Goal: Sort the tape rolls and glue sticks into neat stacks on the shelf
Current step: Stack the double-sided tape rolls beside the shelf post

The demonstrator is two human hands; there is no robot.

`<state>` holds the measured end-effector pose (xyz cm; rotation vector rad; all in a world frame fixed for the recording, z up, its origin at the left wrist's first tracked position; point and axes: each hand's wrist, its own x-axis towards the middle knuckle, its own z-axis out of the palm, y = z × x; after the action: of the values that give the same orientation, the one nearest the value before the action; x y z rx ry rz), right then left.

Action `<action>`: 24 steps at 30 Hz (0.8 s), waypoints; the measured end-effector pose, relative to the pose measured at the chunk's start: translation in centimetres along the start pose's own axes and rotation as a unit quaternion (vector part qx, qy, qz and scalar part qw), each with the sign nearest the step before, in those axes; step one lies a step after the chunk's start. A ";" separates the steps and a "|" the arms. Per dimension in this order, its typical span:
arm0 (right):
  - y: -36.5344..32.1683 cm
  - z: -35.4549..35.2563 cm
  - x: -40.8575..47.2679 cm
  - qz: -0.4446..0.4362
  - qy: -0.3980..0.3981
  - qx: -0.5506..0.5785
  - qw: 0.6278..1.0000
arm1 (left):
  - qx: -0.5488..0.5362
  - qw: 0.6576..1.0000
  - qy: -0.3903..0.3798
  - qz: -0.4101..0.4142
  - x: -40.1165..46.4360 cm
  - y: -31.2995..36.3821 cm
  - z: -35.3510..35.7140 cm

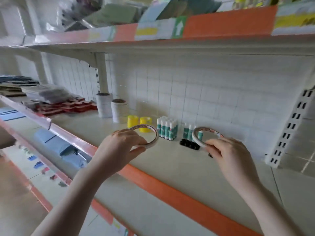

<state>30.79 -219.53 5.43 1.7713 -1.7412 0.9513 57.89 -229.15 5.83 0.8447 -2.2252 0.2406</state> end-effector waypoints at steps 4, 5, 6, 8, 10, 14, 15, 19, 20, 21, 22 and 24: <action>-3.8 6.0 5.3 -0.018 0.010 0.029 0.999 | 0.008 1.000 0.018 0.009 0.9 -8.2 0.4; -4.6 7.7 6.6 -0.020 0.008 0.037 0.999 | 0.011 1.000 0.022 0.011 1.3 -10.3 0.5; -5.3 9.5 7.9 -0.022 0.005 0.045 0.999 | 0.015 0.999 0.028 0.014 1.7 -12.4 0.7; -6.8 12.8 10.7 -0.023 -0.018 0.056 0.998 | 0.021 0.999 0.032 0.017 2.8 -16.5 1.0; -8.5 15.7 13.4 -0.007 -0.048 0.069 0.996 | 0.017 1.000 0.025 0.007 3.9 -20.4 1.1; -11.8 20.6 18.7 0.020 -0.080 0.096 0.992 | 0.022 1.000 0.022 -0.005 6.3 -27.1 1.1; -12.6 21.8 20.0 0.018 -0.071 0.101 0.992 | 0.019 1.000 0.021 -0.008 6.9 -28.6 1.0; -15.2 26.4 24.2 0.027 -0.071 0.097 0.992 | 0.012 1.000 0.014 -0.009 9.5 -34.6 1.3; -15.8 27.5 25.2 0.028 -0.074 0.090 0.993 | 0.010 1.000 0.011 -0.009 10.1 -36.0 1.4; -16.4 28.6 26.0 0.032 -0.077 0.082 0.993 | 0.008 1.000 0.011 -0.008 10.6 -37.3 1.6; -16.9 29.6 26.8 0.037 -0.080 0.076 0.993 | 0.005 1.000 0.011 -0.005 11.2 -38.6 1.8; -17.9 31.3 28.1 0.054 -0.093 0.070 0.992 | -0.011 1.000 0.007 0.003 12.2 -40.8 2.3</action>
<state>51.65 -260.01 8.77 1.9254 -1.9456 1.0026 76.31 -267.47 9.42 0.8221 -2.2131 0.2234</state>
